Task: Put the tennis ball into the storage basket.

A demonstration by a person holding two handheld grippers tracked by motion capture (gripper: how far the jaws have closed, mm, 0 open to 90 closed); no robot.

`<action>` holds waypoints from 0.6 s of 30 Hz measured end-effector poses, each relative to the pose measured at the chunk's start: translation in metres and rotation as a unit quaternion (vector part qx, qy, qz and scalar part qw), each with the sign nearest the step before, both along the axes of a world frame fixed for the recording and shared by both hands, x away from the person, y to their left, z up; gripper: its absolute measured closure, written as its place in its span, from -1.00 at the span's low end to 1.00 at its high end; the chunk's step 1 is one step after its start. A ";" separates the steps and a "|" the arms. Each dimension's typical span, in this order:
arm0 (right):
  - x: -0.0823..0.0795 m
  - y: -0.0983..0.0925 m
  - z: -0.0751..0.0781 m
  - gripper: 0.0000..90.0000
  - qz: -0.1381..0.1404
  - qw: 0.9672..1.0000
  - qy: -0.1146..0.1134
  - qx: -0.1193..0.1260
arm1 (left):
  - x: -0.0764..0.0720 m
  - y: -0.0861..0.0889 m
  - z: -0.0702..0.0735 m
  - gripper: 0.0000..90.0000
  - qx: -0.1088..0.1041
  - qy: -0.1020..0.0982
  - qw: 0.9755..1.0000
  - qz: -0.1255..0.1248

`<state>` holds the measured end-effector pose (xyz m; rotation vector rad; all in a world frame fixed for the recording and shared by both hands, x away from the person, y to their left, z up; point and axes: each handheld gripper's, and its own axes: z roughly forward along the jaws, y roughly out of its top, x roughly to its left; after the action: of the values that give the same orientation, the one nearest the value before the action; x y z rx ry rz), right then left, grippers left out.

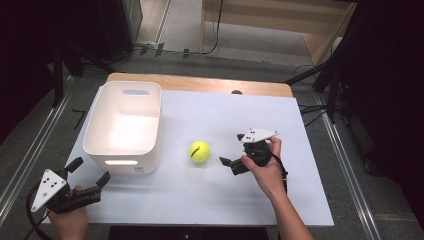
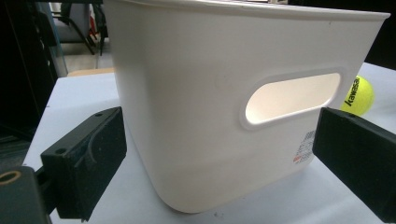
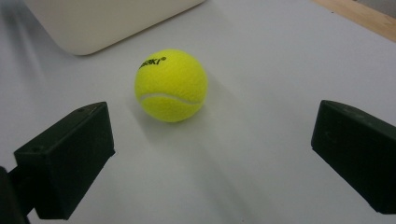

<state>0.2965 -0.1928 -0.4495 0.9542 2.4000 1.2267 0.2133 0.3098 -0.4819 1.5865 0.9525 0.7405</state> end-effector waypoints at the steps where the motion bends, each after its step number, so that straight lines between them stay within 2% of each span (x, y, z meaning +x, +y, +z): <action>1: 0.001 0.001 0.000 -1.00 0.002 1.000 0.001 -0.002 | 0.000 0.000 0.000 -0.94 0.000 0.000 1.000 -0.001; 18: 0.014 0.019 -0.002 -1.00 0.024 0.999 0.020 -0.018 | 0.001 0.000 0.000 -0.94 0.000 0.000 1.000 0.000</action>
<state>0.3100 -0.1738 -0.4519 0.9236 2.4816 1.1871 0.2139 0.3099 -0.4820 1.5867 0.9513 0.7405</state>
